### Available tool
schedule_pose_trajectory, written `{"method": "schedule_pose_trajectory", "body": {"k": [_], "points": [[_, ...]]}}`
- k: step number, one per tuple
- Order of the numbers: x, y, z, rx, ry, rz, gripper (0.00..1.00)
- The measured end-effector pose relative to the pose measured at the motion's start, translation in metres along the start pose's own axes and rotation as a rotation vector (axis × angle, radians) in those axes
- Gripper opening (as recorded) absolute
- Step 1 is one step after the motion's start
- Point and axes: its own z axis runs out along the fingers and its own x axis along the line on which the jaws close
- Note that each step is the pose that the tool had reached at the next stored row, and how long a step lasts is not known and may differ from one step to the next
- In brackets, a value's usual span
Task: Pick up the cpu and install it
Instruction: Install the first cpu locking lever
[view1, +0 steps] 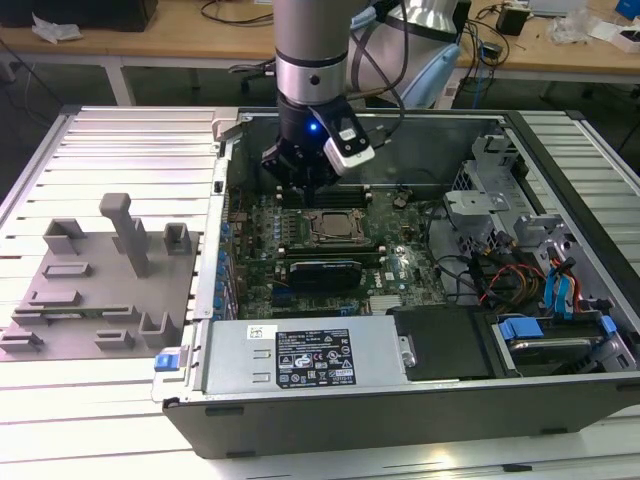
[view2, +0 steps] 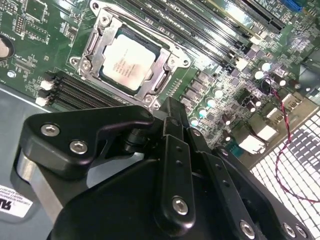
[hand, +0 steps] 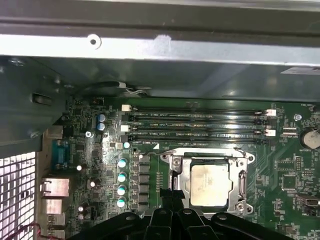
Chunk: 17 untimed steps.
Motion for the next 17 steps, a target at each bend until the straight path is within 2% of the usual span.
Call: {"method": "schedule_pose_trajectory", "body": {"k": [5,17], "points": [[0.0016,0.0000,-0.0011,0.0001,-0.0003,0.000,0.11],[0.0275,0.0010,-0.0018,0.0001,-0.0029,0.000,0.11]]}}
